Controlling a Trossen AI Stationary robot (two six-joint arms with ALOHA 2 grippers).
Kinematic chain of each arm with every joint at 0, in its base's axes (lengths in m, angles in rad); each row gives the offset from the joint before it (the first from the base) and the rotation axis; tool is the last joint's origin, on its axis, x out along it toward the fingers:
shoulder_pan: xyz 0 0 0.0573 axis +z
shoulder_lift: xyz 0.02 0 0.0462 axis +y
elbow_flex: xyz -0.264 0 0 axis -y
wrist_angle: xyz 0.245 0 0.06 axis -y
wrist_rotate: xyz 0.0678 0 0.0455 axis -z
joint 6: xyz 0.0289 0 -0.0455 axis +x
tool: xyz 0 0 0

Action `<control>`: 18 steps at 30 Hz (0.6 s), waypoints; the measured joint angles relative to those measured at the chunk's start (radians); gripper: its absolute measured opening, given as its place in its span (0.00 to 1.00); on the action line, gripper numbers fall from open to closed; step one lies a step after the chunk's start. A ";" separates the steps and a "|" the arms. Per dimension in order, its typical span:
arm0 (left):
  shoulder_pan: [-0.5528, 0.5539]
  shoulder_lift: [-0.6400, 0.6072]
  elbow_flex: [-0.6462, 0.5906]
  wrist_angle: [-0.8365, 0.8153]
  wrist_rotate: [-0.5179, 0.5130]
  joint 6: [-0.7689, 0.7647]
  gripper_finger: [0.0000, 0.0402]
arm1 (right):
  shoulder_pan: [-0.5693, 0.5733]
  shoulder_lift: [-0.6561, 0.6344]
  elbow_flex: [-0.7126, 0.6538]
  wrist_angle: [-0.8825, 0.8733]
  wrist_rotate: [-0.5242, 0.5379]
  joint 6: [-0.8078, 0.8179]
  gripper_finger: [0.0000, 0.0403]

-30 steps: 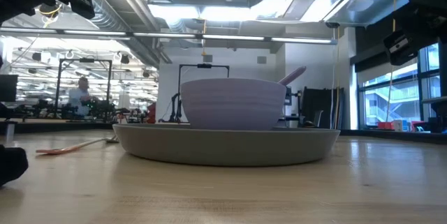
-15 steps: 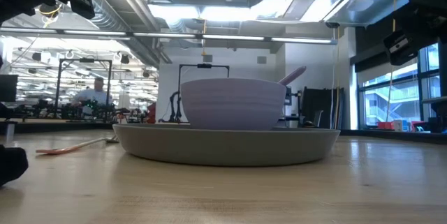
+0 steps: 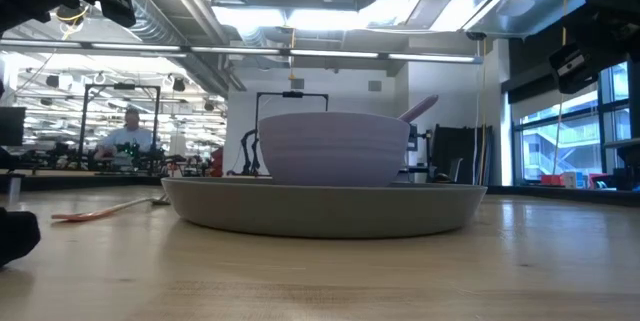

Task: Set table place
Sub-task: Return to Home Position

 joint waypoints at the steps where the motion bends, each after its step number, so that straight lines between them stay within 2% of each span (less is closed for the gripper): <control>1: 0.000 0.000 0.000 0.000 0.000 0.000 0.00 | 0.000 0.000 0.000 0.000 0.000 0.001 0.28; 18: 0.000 0.000 0.000 0.000 0.000 0.000 0.09 | 0.000 0.000 0.000 0.000 0.000 0.000 0.28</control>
